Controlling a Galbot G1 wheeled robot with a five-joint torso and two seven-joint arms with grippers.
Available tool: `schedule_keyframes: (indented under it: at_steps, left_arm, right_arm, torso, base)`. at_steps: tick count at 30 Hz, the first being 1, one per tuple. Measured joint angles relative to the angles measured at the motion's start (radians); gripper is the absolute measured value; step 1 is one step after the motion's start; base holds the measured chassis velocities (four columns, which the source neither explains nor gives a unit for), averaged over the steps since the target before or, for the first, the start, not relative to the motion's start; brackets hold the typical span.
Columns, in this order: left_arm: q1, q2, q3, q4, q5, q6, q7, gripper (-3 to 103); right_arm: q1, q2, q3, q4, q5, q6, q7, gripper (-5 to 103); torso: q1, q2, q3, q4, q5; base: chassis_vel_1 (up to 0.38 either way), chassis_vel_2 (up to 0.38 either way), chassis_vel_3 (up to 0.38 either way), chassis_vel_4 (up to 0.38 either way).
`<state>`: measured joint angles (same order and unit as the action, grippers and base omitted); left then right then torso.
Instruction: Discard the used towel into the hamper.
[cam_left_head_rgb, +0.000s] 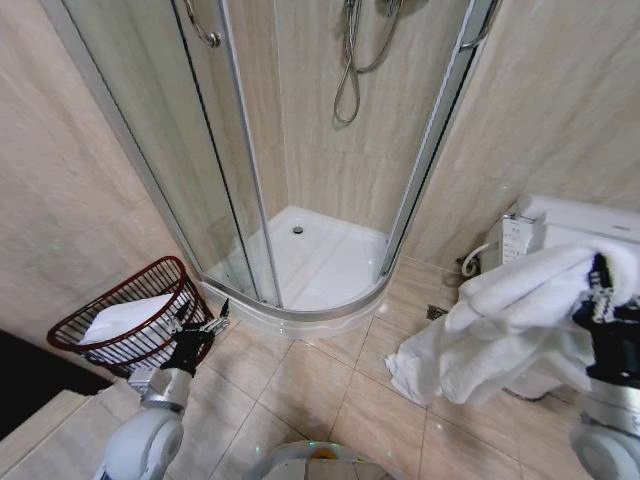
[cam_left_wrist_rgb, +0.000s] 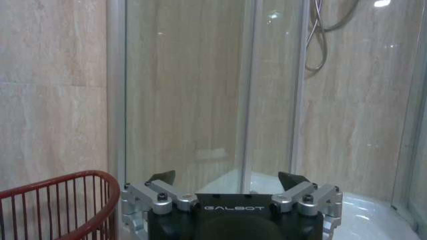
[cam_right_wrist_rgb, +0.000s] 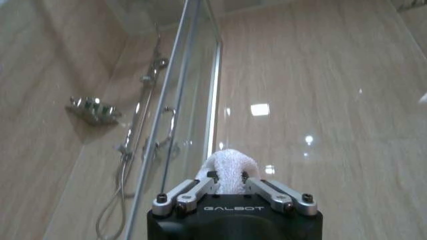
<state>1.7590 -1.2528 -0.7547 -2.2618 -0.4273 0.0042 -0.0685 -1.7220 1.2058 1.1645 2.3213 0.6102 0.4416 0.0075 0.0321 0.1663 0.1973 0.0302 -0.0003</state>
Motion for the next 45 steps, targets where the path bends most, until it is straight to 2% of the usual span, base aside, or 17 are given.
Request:
schedule_keyframes:
  at_steps: [11, 22, 26, 27, 29, 30, 35, 45]
  left_arm:
    - [0.000, 0.000, 0.000, 0.000, 0.000, 0.000, 0.000, 100]
    - [0.000, 0.000, 0.000, 0.000, 0.000, 0.000, 0.000, 100]
    - [0.000, 0.000, 0.000, 0.000, 0.000, 0.000, 0.000, 100]
    - [0.000, 0.000, 0.000, 0.000, 0.000, 0.000, 0.000, 100]
    - [0.000, 0.000, 0.000, 0.000, 0.000, 0.000, 0.000, 100]
    - [0.000, 0.000, 0.000, 0.000, 0.000, 0.000, 0.000, 100]
    - [0.000, 0.000, 0.000, 0.000, 0.000, 0.000, 0.000, 100]
    - [0.000, 0.000, 0.000, 0.000, 0.000, 0.000, 0.000, 100]
  right_arm:
    - [0.004, -0.015, 0.033, 0.094, 0.038, -0.039, 0.001, 8]
    - [0.007, 0.009, -0.028, 0.135, 0.025, -0.061, 0.023, 8]
    - [-0.032, 0.050, -0.088, 0.172, -0.014, -0.043, 0.010, 8]
    - [-0.036, 0.058, -0.102, 0.174, -0.031, -0.029, 0.010, 8]
    - [-0.037, 0.063, -0.109, 0.176, -0.043, -0.022, 0.010, 8]
    - [-0.038, 0.069, -0.117, 0.178, -0.056, -0.011, 0.011, 8]
    - [-0.032, 0.064, -0.118, 0.179, -0.057, -0.008, 0.021, 8]
    - [-0.032, 0.056, -0.115, 0.182, -0.052, -0.005, 0.020, 8]
  torso:
    - [0.000, 0.000, 0.000, 0.0000, 0.0003]
    - [0.000, 0.000, 0.000, 0.0004, 0.0003]
    - [0.001, 0.000, 0.000, 0.0005, 0.0005]
    - [0.001, 0.000, 0.000, -0.0003, 0.0003]
    - [0.001, 0.000, 0.000, 0.0000, -0.0004]
    - [0.000, 0.000, 0.000, -0.0005, 0.0004]
    - [0.000, 0.000, 0.000, 0.0004, 0.0002]
    - [0.000, 0.000, 0.000, 0.0000, 0.0000]
  base:
    - [-0.022, 0.013, 0.017, -0.015]
    - [-0.161, 0.171, 0.162, -0.151]
    - [-0.161, 0.175, 0.150, -0.143]
    - [-0.096, 0.112, 0.090, -0.034]
    - [-0.096, 0.038, -0.017, -0.035]
    - [-0.019, 0.038, -0.082, -0.022]
    - [0.068, -0.020, -0.082, 0.021]
    - [0.108, -0.096, -0.101, 0.103]
